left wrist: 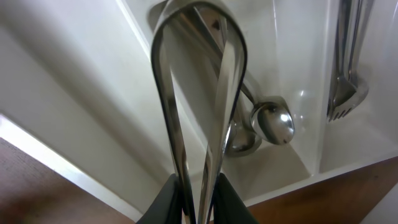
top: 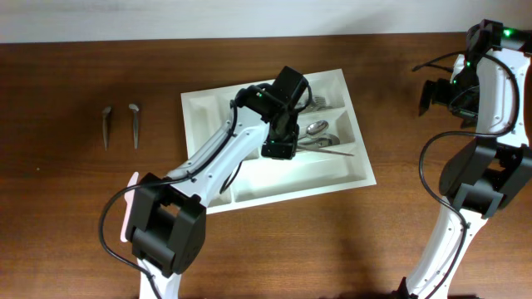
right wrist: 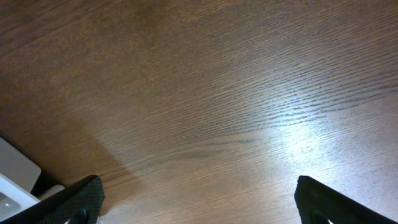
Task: Pack container
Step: 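Lower the tongs into the middle compartment with the left gripper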
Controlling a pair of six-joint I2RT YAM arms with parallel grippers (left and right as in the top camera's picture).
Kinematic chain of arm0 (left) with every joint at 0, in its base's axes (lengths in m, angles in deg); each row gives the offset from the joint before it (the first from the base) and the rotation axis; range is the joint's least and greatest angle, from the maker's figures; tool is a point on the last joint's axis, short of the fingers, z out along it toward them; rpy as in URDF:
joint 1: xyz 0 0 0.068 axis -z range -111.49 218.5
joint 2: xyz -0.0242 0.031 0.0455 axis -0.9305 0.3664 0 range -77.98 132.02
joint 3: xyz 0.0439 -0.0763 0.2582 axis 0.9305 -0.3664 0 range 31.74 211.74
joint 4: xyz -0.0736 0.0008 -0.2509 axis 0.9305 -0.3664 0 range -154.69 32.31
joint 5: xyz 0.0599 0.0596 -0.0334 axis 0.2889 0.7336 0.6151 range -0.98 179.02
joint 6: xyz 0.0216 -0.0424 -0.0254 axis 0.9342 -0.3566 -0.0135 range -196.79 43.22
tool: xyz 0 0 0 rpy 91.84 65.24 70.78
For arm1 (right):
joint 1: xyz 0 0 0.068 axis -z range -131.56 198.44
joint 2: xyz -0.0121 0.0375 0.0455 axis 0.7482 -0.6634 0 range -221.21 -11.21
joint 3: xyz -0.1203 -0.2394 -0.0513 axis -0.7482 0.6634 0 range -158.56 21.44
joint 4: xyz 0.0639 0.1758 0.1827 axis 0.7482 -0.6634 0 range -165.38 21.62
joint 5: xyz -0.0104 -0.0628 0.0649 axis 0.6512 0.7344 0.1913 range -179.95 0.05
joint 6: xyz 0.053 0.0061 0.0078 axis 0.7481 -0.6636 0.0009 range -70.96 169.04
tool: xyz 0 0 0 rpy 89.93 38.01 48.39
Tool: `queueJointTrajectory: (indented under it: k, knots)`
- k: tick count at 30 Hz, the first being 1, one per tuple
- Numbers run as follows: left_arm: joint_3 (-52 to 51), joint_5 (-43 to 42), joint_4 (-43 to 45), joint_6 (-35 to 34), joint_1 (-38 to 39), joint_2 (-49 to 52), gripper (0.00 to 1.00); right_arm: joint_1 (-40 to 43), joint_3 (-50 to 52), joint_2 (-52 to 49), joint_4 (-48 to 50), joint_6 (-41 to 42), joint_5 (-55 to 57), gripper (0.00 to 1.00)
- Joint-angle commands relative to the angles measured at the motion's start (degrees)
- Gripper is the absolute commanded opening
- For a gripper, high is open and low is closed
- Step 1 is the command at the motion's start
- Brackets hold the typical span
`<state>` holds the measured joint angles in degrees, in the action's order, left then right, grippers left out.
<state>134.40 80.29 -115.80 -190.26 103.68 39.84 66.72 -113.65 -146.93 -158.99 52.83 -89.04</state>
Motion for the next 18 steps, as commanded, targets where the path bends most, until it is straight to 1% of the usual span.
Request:
queueJointTrajectory:
  k: [1, 5, 6, 7, 8, 10, 12, 16, 17, 18]
  knots:
    - [0.4, 1.3, -0.7, -0.6, 2.5, 0.4, 0.14, -0.3, 0.2, 0.3, 0.0, -0.4, -0.5, 0.99]
    - [0.5, 4.3, -0.9, -0.6, 4.3, 0.4, 0.14, -0.3, 0.2, 0.3, 0.1, -0.4, -0.5, 0.99]
    - [0.5, 4.3, -0.9, -0.6, 4.5, 0.4, 0.19, -0.3, 0.2, 0.3, 0.0, -0.4, -0.5, 0.99]
    - [0.5, 4.3, -0.9, -0.6, 4.5, 0.4, 0.28, -0.3, 0.2, 0.3, 0.0, -0.4, -0.5, 0.99]
    - [0.5, 4.3, -1.0, -0.6, 4.5, 0.4, 0.30, -0.3, 0.2, 0.3, 0.1, -0.4, -0.5, 0.99]
    - [0.5, 4.3, -1.1, -0.6, 4.5, 0.4, 0.19, -0.3, 0.2, 0.3, 0.0, -0.4, -0.5, 0.99]
    - [0.5, 4.3, -2.0, -0.6, 4.4, 0.3, 0.17, -0.3, 0.2, 0.3, 0.0, -0.4, -0.5, 0.99]
    - [0.5, 4.2, -5.5, -0.6, 3.8, 0.3, 0.17, -0.3, 0.2, 0.3, 0.1, -0.4, -0.5, 0.99]
    - [0.5, 4.0, -5.9, -0.6, 3.7, 0.3, 0.15, -0.3, 0.2, 0.3, 0.1, -0.4, -0.5, 0.99]
    - [0.5, 3.8, -6.0, -0.6, 3.6, 0.3, 0.12, -0.3, 0.2, 0.3, 0.0, -0.4, -0.5, 0.99]
